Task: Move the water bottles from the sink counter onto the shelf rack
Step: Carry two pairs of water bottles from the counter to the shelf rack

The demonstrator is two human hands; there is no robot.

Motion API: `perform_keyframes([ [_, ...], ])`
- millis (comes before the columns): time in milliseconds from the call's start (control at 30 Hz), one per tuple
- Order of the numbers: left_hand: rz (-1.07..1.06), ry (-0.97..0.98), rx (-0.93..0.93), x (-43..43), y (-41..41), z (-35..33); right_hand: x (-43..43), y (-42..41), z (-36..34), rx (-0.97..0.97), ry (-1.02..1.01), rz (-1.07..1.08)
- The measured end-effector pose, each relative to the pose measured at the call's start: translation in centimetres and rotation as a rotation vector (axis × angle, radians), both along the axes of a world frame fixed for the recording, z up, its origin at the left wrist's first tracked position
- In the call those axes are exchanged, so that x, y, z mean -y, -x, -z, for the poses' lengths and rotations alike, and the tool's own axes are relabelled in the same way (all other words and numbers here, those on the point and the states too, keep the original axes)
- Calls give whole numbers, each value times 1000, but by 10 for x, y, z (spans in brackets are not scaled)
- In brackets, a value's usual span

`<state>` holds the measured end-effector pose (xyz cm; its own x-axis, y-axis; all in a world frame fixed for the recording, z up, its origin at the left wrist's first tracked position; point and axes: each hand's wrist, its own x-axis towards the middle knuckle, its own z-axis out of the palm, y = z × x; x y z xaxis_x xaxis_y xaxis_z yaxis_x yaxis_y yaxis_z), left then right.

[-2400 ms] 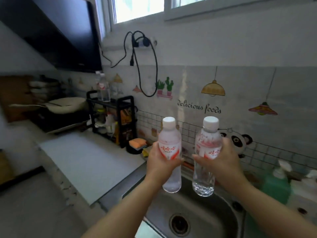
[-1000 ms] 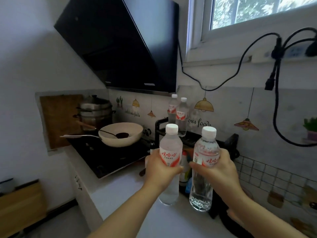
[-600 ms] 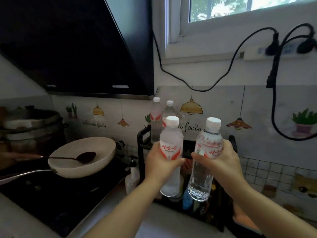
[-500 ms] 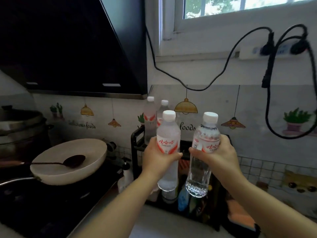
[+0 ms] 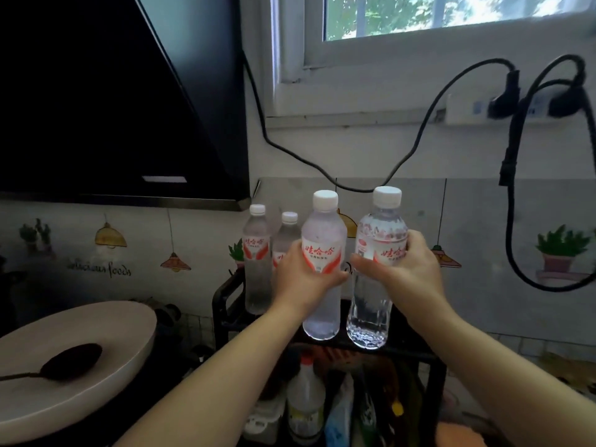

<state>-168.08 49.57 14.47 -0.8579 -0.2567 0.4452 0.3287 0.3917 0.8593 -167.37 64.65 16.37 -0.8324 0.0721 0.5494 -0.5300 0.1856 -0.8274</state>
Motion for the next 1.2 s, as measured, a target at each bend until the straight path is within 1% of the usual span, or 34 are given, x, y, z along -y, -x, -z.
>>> perform_keyframes([
  [167,-37,-41,16,-5,38,4,-1,26,2,-8,5,25],
  [300,-19,-70,37,-8,61,13,0,47,11,0,-2,57],
  [600,39,-107,58,-8,95,30,11,92,31,51,-30,133],
  [733,22,-137,61,-6,104,37,15,102,36,71,-10,133],
  [867,17,-115,63,-7,111,40,19,111,42,79,-12,154],
  [933,16,-96,31,-7,113,44,21,115,43,87,-9,160],
  [1067,-30,8,-51,-4,113,56,22,118,47,101,-33,136],
  [1200,-60,106,-51,-1,112,61,23,116,50,115,-53,115],
])
